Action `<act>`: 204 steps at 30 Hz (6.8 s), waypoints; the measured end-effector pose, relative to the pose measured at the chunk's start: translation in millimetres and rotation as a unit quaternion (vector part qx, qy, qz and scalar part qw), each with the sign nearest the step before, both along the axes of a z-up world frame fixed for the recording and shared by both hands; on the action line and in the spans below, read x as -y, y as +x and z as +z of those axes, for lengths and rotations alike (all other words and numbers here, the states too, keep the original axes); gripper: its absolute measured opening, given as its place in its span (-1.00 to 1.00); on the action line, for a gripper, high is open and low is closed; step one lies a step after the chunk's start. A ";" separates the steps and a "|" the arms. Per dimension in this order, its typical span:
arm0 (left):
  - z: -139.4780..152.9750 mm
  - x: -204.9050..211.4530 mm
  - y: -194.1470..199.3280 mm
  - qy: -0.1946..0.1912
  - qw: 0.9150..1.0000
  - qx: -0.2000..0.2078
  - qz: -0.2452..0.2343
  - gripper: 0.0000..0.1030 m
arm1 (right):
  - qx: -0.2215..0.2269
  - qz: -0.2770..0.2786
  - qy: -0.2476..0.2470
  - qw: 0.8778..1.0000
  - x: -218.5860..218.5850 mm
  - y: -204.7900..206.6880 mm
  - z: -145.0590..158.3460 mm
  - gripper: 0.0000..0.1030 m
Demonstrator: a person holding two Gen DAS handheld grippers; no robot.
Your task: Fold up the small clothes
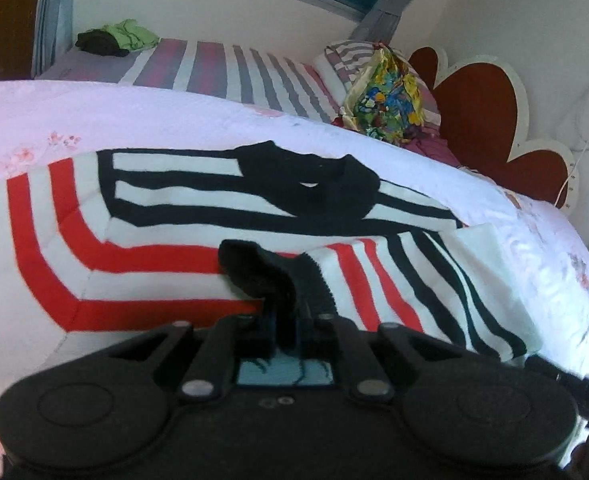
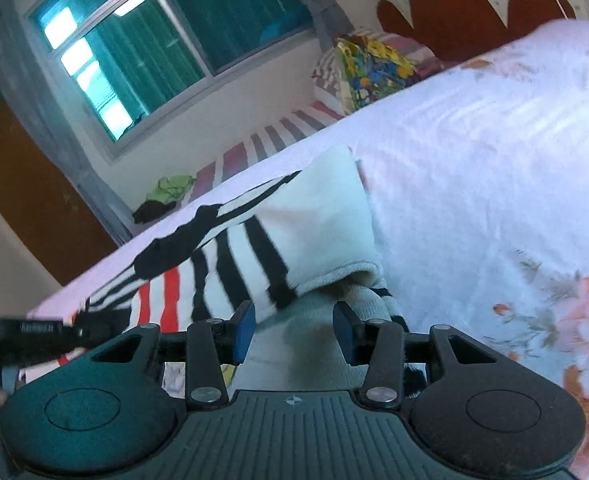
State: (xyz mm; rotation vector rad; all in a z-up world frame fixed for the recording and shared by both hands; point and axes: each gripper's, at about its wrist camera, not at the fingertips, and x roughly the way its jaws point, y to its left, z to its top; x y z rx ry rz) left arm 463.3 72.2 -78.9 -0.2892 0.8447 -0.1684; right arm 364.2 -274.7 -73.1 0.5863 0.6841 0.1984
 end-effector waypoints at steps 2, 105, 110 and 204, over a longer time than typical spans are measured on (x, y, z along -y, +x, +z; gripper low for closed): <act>-0.7 -3.5 -1.1 0.000 1.000 0.001 0.004 -0.87 | -0.015 -0.019 0.051 0.998 12.9 5.9 -7.1 -0.15; 1.5 13.8 -56.8 0.136 0.988 0.068 0.042 0.58 | -0.004 0.111 -0.182 0.977 -6.2 101.2 -18.8 0.75; 9.9 -93.4 -139.4 0.123 0.976 0.058 0.167 0.57 | 0.013 0.062 -0.221 0.973 -19.3 67.2 -13.3 0.55; -13.1 -82.9 -118.8 0.150 0.985 0.052 0.061 -0.32 | 0.042 0.210 -0.169 0.962 -157.1 69.6 44.3 -0.01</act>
